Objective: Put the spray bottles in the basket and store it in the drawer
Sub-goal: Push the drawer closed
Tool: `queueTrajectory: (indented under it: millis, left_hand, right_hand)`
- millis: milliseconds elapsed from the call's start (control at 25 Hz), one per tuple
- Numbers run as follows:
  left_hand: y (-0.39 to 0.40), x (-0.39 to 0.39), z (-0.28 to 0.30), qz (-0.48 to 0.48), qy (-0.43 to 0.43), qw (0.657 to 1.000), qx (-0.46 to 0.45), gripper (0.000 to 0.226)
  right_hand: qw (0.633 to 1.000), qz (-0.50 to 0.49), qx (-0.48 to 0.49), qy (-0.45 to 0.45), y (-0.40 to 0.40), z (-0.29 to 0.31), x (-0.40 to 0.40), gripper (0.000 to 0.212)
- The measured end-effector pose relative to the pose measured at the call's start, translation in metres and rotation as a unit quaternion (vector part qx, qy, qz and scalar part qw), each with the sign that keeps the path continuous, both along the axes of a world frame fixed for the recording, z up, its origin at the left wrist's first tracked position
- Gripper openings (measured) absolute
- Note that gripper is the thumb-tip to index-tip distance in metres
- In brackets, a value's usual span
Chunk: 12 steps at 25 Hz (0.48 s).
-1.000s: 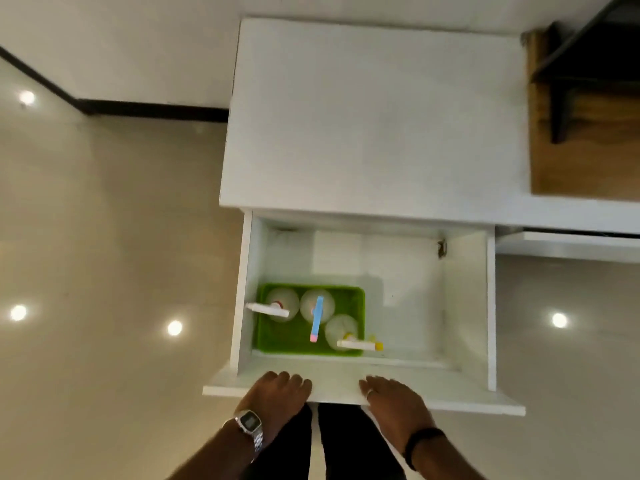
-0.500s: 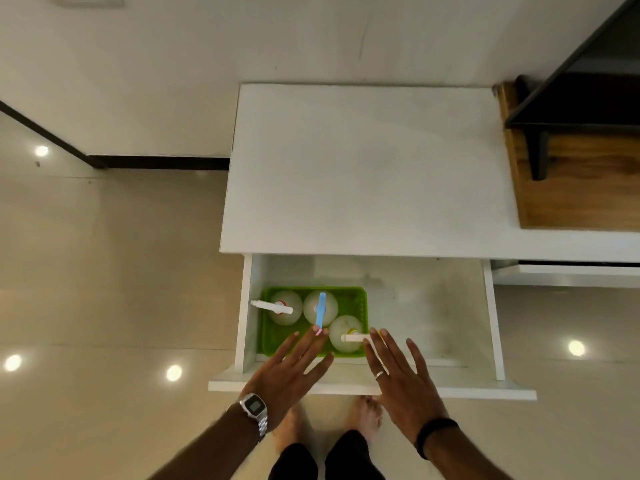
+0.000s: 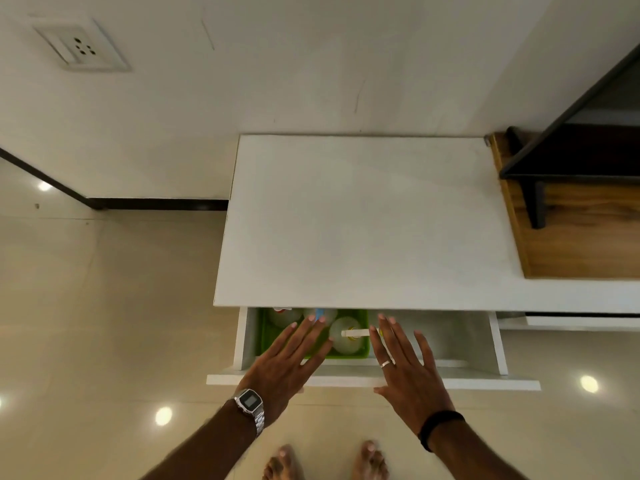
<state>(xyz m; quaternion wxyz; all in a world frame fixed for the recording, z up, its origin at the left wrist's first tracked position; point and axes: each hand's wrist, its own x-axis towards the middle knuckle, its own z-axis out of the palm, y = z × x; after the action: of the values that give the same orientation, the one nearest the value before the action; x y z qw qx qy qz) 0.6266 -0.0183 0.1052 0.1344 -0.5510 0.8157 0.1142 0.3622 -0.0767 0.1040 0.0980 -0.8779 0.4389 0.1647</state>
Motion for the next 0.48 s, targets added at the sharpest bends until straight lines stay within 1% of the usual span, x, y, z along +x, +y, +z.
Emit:
queueTrajectory:
  millis: [160,320,400,480]
  left_hand:
    - [-0.03,0.007,0.002,0.039,0.01,0.999,-0.025,0.127]
    - [-0.053,0.008,0.005,0.152,0.03,0.987,-0.038,0.121]
    - [-0.066,0.007,0.003,0.193,0.035,0.979,-0.053,0.113]
    - [-0.077,0.006,-0.002,0.22,0.04,0.973,-0.06,0.103]
  right_hand:
    - [0.999,-0.022,-0.031,0.002,-0.03,0.001,0.01,0.128]
    - [0.998,-0.029,-0.06,0.007,-0.065,-0.002,0.02,0.124]
    - [0.996,-0.035,-0.077,0.008,-0.081,-0.004,0.027,0.118]
    - [0.994,-0.059,-0.093,0.014,-0.092,-0.007,0.036,0.108]
